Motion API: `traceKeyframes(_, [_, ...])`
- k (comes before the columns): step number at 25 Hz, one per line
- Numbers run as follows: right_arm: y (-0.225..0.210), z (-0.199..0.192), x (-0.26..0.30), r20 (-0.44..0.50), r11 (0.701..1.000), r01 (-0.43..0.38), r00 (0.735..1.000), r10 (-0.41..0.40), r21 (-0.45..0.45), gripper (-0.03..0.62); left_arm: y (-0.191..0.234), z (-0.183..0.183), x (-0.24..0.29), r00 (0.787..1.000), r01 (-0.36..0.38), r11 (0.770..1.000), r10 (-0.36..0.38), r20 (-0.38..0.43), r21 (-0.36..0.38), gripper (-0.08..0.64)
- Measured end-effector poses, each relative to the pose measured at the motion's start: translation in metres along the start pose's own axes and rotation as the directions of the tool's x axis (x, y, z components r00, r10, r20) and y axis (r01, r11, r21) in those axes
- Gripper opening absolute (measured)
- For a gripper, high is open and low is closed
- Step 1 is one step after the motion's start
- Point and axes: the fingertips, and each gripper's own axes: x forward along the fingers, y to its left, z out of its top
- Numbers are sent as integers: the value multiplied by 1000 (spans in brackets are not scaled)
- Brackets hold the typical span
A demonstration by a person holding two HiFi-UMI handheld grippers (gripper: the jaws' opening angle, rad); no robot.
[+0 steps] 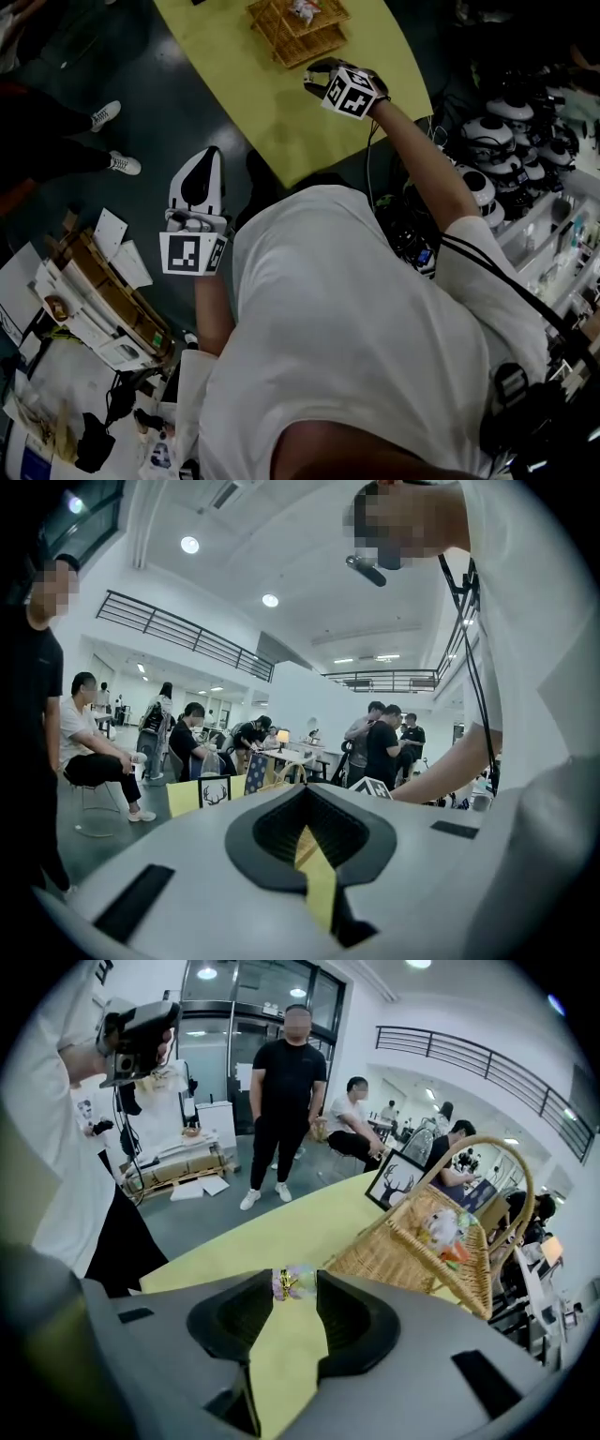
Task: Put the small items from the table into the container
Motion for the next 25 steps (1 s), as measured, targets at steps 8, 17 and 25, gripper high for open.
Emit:
traceKeyframes(8, [-50, 26, -41, 31, 993, 116, 993, -116, -1, 158, 5, 16, 11, 998, 44, 998, -45, 33, 36, 8])
traceKeyframes(17, [-109, 43, -72, 63, 980, 199, 978, -200, 18, 157, 6, 29, 26, 997, 57, 997, -60, 56, 59, 8])
traceKeyframes(25, [-162, 53, -75, 73, 964, 260, 962, -263, 48, 158, 19, 26, 36, 998, 32, 998, -35, 51, 53, 8])
